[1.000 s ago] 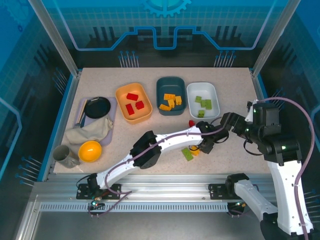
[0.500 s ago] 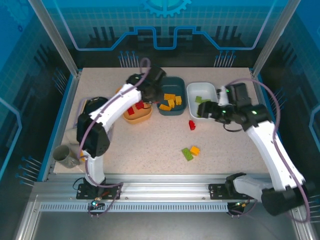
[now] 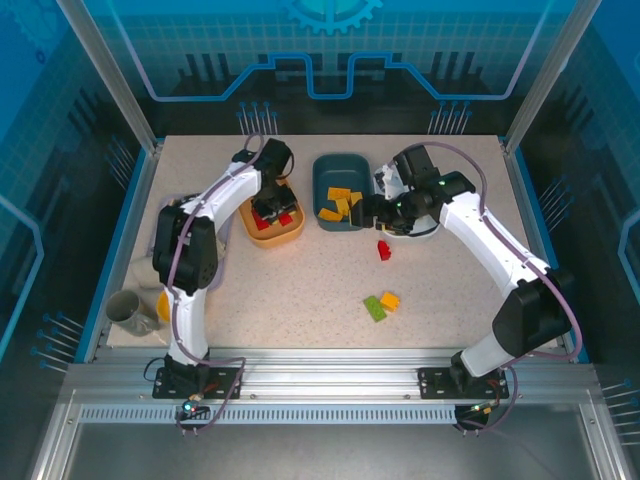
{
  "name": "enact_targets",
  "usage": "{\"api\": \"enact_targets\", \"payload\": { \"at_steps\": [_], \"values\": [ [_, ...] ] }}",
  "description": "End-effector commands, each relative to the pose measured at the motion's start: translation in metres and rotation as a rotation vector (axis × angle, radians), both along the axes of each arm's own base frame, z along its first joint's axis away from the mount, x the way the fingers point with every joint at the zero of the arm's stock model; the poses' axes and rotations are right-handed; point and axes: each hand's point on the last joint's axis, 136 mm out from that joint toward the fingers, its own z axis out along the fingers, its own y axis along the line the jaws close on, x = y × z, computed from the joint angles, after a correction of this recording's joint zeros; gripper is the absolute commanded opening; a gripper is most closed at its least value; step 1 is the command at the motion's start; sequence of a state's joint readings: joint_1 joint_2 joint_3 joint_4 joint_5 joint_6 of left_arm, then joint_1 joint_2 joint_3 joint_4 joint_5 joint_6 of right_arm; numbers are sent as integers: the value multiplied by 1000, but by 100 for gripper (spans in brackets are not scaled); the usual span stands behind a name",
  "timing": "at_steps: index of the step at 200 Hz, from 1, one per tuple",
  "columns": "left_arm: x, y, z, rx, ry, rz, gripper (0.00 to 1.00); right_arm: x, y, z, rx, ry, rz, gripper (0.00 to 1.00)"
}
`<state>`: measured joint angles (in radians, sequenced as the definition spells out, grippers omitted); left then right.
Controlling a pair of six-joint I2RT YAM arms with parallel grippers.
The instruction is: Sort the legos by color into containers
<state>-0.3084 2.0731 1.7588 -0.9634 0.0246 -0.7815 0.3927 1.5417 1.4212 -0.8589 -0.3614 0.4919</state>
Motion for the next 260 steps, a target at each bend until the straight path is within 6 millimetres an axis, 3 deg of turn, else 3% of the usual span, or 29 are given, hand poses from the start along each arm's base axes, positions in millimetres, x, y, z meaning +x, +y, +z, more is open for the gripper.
{"api": "enact_targets", "payload": {
  "at_steps": [1, 65, 97, 114, 140, 186, 206, 229, 241, 260],
  "values": [
    [-11, -5, -9, -32, 81, 0, 27, -3, 8, 2, 21, 10, 38, 77],
    [-11, 0, -33, -45, 145, -38, 32, -11, 2, -9, -1, 36, 25, 77],
    [-2, 4, -30, -30, 123, -39, 52, -20, -13, -26, -91, 61, 28, 78],
    [5, 4, -15, -22, 82, -42, 62, -27, -26, -34, -169, 64, 33, 77],
    [11, 4, 17, -12, 2, -43, 68, -39, -42, -44, -279, 66, 63, 76],
    [2, 5, 93, -2, -234, 0, 76, -46, -57, -66, -496, 88, 79, 71],
    [-10, -2, 127, -36, -361, -2, 76, -49, -57, -79, -534, 110, 66, 71],
    [-31, -13, 152, -110, -475, -28, 77, -47, -63, -93, -542, 106, 17, 74],
    [-46, -22, 159, -164, -520, -57, 77, -42, -67, -100, -525, 78, -1, 74],
    [-76, -28, 149, -205, -518, -90, 77, -33, -69, -112, -532, 26, -2, 73]
  ]
}}
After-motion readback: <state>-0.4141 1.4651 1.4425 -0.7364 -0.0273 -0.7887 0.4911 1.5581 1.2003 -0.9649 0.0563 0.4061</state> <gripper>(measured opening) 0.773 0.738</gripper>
